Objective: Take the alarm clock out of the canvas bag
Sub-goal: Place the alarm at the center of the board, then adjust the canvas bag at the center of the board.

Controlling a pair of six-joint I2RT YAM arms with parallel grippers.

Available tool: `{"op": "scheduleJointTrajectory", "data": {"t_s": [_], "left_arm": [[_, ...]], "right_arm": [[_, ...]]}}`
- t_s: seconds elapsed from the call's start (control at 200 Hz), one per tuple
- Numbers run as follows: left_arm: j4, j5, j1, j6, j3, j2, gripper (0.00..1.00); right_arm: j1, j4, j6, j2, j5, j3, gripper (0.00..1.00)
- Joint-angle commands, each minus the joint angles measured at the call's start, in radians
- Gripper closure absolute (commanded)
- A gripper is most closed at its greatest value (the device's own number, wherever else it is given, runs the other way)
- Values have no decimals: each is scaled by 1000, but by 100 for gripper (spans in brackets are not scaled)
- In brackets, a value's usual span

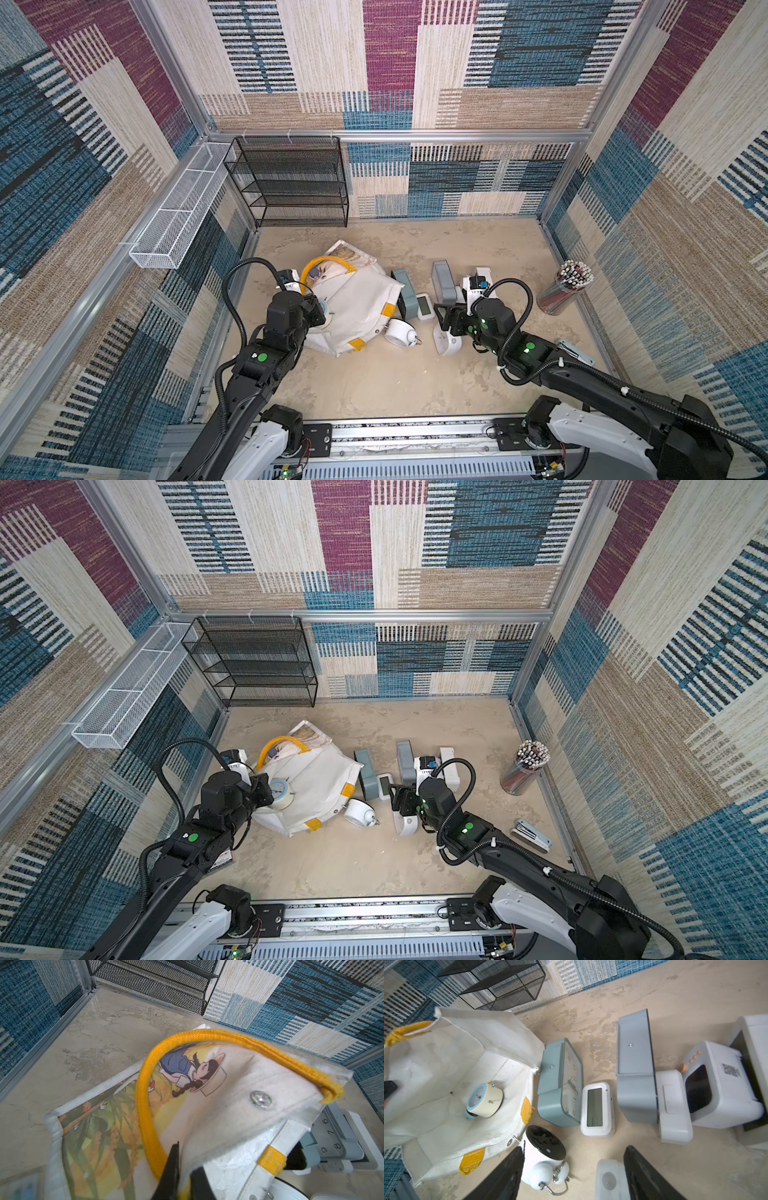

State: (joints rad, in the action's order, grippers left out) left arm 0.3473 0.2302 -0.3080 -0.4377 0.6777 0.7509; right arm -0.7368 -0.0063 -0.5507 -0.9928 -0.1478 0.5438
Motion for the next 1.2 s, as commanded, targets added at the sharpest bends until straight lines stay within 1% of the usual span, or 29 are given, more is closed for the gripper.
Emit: {"op": "scheduleJointTrajectory", "data": {"t_s": [0.0, 0.13, 0.29, 0.446, 0.691, 0.942, 1.197], "left_arm": [[18, 26, -1, -10, 5, 1, 100], [18, 24, -2, -8, 7, 5, 100], [23, 25, -1, -8, 12, 0, 100], [31, 27, -1, -5, 12, -9, 100], [30, 25, -2, -7, 10, -10, 100], [32, 21, -2, -4, 7, -16, 100], [32, 25, -3, 1, -5, -33, 100]], "right_arm": [[-25, 91, 6, -22, 22, 23, 21], [-82, 138, 9, -77, 19, 61, 22], [-153, 180, 13, -186, 21, 118, 22], [-195, 203, 42, -274, 27, 178, 21], [-208, 217, 64, -430, 96, 281, 21], [-208, 172, 92, -657, 192, 484, 21], [-208, 136, 108, -816, 234, 623, 20]]}}
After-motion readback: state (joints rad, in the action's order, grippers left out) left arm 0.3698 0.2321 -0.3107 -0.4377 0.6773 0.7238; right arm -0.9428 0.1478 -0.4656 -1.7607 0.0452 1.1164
